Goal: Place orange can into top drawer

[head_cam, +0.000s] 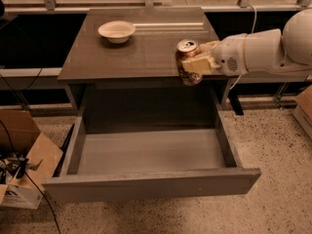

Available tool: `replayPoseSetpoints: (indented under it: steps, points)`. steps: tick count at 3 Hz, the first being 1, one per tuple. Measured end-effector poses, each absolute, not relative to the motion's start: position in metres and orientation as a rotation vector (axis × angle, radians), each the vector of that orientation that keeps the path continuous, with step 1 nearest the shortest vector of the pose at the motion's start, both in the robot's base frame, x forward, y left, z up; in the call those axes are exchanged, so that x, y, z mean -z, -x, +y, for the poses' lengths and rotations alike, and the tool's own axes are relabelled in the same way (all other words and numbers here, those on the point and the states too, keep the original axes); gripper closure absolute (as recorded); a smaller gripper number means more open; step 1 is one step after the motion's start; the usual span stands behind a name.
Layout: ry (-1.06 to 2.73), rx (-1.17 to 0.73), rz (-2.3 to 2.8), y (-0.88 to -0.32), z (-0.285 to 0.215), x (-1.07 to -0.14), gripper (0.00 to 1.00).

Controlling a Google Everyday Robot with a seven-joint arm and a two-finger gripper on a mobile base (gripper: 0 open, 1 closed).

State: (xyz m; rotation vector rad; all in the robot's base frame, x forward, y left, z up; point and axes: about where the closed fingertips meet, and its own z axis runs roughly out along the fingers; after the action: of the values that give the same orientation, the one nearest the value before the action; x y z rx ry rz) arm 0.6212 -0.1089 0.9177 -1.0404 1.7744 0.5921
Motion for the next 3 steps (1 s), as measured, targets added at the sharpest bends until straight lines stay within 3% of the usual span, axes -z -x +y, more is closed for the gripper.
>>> replayPoseSetpoints:
  steps: [3]
  points:
    - [1.072, -0.873, 1.883, -0.552, -0.082, -0.794, 1.0]
